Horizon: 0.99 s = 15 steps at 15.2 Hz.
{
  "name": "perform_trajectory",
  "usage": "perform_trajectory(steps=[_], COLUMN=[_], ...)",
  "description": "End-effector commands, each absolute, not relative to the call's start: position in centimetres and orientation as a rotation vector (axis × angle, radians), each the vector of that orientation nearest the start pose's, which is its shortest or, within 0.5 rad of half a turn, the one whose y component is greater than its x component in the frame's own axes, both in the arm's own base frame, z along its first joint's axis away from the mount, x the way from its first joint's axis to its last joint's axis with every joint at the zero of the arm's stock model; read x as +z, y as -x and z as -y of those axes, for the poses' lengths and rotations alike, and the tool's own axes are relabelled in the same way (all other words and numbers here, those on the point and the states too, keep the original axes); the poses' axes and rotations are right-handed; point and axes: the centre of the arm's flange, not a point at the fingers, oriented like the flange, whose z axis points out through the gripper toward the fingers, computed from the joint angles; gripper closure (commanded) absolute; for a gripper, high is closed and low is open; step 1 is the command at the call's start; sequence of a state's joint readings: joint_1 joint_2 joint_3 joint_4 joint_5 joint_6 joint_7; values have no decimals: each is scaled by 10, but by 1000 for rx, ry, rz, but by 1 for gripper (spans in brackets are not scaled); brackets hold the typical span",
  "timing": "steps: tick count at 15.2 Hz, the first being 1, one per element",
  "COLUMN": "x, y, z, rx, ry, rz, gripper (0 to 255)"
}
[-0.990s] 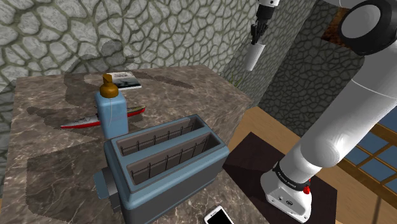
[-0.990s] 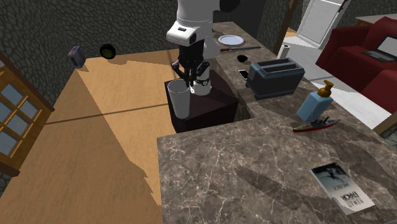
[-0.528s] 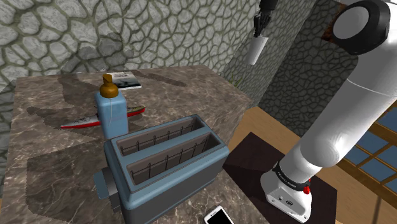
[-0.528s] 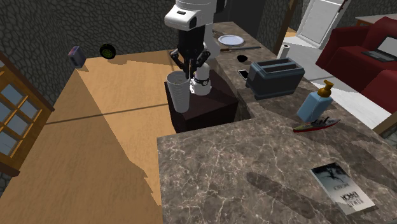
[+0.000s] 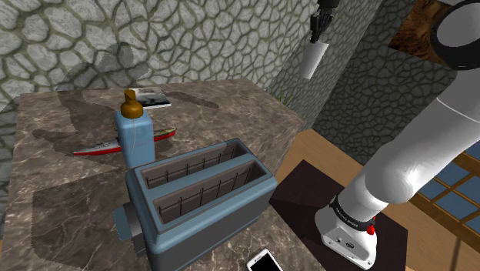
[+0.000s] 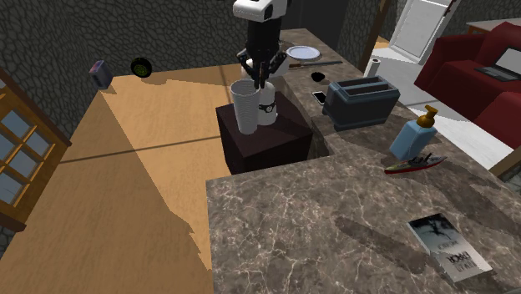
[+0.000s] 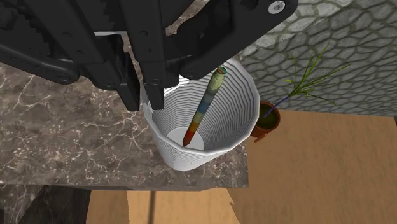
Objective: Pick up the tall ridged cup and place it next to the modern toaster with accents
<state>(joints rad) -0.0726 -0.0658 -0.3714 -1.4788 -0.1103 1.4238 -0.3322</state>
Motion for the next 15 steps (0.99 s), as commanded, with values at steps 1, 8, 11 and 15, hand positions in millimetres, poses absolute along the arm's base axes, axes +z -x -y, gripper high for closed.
perform_trajectory(steps=[1, 8, 11, 15], x=[687, 687, 687, 687], y=[-445, -397, -376, -349], z=[220, 141, 107, 62], rx=[43, 43, 43, 43], ry=[3217, 3217, 3217, 3217], rz=[-207, -207, -207, -207], gripper=[255, 255, 255, 255])
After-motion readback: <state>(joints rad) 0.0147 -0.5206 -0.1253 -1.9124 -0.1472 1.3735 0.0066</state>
